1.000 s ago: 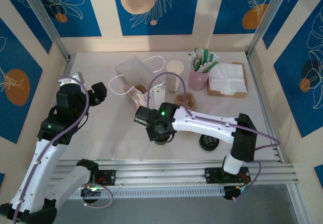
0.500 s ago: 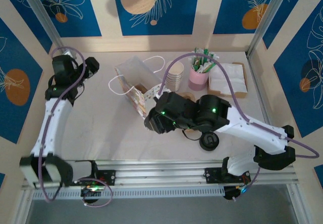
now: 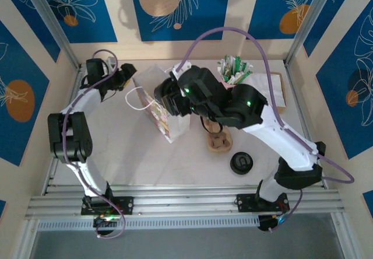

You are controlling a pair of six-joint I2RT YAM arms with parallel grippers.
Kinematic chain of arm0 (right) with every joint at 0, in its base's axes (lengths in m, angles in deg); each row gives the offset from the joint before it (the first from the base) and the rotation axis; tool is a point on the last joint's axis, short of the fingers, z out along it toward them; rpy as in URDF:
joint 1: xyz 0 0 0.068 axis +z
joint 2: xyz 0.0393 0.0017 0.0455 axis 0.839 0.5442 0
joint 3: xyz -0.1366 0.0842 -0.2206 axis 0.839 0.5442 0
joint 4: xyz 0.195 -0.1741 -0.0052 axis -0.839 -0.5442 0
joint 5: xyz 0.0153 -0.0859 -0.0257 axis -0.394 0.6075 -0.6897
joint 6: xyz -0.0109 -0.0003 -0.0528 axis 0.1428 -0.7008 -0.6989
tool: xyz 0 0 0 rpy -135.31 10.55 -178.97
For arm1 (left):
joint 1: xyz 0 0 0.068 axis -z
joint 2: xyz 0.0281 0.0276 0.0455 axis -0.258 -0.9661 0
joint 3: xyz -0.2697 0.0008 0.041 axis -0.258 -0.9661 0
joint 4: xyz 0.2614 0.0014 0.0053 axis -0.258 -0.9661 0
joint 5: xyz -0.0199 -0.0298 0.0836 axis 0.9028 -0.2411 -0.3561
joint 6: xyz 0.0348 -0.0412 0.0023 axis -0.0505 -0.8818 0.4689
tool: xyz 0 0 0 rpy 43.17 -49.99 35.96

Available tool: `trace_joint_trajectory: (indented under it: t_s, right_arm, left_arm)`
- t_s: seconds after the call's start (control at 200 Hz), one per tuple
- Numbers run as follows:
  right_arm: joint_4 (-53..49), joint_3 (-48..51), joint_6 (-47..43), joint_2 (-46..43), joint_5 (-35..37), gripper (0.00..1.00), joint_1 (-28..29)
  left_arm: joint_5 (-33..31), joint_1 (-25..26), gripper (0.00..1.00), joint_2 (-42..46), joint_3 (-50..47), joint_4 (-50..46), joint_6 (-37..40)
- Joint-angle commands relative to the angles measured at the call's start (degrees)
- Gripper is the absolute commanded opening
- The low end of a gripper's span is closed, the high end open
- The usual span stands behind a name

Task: Pack the takeout coffee

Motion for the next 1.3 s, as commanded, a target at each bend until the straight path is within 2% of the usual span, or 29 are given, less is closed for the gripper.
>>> trace_joint_trajectory:
  t_s: [0.0,0.075,0.145,0.32,0.475,0.85,1.201,1.296]
  right_arm:
    - [1.4,-4.6,-4.0,3.5,0.2,0.65,-2.5]
    - [1.3,-6.1,-5.1,5.7,1.1,0.65,-4.0]
    - [1.2,-6.3,-5.3,7.2,1.4,0.65,-5.4]
    - [1.3,-6.5,-6.6,9.0,-4.3,0.65,-8.4]
    - [-2.5,-8.6,-8.8,11.8,-6.2,0.65,-8.9]
    - [-7.4,-8.3,-10.5,13.7,-12.2,0.65,-9.9]
    - [-9.9,-5.1,-10.2,15.5,-10.5,0.64,-9.8]
    - [-11.5,-4.9,-9.9,15.8,-10.9,0.64,-9.7]
  left_arm:
    - [9.1,2.1,0.76,-3.5,2.2,10.3,-3.0]
    - [11.4,3.2,0.72,-5.9,2.9,12.6,-3.6]
    - [12.1,4.0,0.7,-7.5,4.0,10.8,-2.4]
    - [13.1,6.2,0.7,-8.5,3.3,8.3,1.3]
    - [14.0,7.3,0.69,-8.2,1.5,6.1,3.8]
    - [13.5,10.7,0.68,-5.4,-3.7,5.2,6.1]
    - [13.3,12.4,0.68,-0.1,-9.5,5.6,7.0]
    - [12.1,12.2,0.69,1.2,-9.6,2.0,9.7]
